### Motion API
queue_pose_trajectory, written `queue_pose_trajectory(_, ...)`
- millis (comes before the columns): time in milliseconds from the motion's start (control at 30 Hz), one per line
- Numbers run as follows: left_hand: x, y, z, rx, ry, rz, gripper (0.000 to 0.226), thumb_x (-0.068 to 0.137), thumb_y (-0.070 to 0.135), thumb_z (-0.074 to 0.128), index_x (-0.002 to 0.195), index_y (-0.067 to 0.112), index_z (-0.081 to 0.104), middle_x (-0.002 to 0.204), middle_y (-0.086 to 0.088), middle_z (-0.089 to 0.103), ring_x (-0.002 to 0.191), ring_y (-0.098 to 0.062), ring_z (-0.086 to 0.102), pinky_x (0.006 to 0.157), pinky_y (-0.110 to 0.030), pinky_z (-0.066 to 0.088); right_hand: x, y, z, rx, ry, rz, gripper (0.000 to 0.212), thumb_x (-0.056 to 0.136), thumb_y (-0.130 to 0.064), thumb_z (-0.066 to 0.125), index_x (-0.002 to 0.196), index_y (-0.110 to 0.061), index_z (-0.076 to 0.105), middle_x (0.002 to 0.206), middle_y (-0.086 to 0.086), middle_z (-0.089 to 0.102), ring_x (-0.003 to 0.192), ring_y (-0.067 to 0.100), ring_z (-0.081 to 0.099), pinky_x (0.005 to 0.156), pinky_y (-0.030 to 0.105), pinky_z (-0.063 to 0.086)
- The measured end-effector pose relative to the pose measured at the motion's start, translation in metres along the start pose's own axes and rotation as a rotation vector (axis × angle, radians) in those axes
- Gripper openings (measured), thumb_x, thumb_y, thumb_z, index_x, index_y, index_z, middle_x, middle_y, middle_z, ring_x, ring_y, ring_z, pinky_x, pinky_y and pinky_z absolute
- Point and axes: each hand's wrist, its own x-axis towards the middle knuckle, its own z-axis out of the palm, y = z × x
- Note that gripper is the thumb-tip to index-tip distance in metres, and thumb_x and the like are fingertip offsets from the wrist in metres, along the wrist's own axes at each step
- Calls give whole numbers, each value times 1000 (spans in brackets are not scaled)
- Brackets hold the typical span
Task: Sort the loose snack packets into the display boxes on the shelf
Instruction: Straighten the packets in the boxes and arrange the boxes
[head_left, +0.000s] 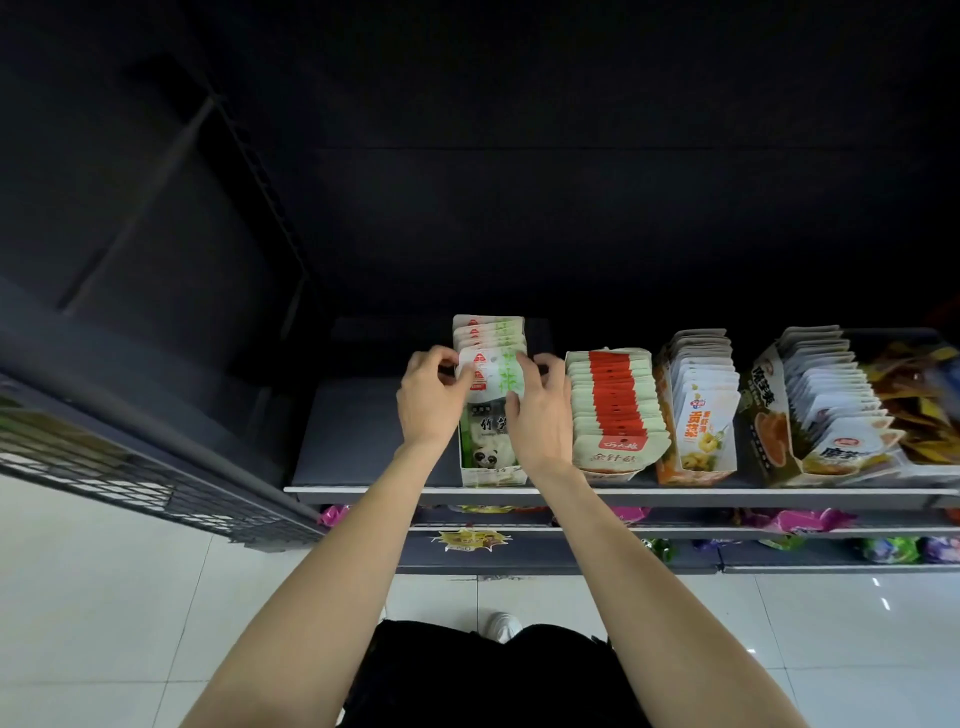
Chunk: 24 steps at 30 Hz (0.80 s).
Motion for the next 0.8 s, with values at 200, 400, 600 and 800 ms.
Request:
queue_pose_trajectory(200,17,-7,-1,-237,-28,-128,5,86,32,66,83,30,63,97,2,62,80,-15,66,78,-41,56,-8,0,-4,75,-224,114,75,94,-12,51,151,-29,5,140,13,39,93,24,60,71,32,51)
queue_pose_trajectory(400,11,-13,-5,-350,-131,-120,5,90,20,62,95,21,63,99,1,66,83,-11,65,73,-35,59,-15,2,-6,51,-291,142,95,92,-1,50,146,-42,-17,144,11,40,85,23,64,70,33,56)
queue_pose_trajectory(600,-8,-10,-3,-410,-126,-142,27,96,28,53,121,24,59,115,0,65,99,-8,62,88,-36,54,-22,3,-7,-96,-318,120,110,81,10,53,143,-39,-25,141,10,44,84,25,65,72,32,55)
queue_pose_trajectory(800,-22,3,8,-122,-189,-77,51,100,23,42,148,22,27,150,0,34,137,-18,32,108,-32,30,-25,-3,-10,-97,-315,140,107,81,11,52,147,-35,-18,143,11,42,91,29,66,77,38,55)
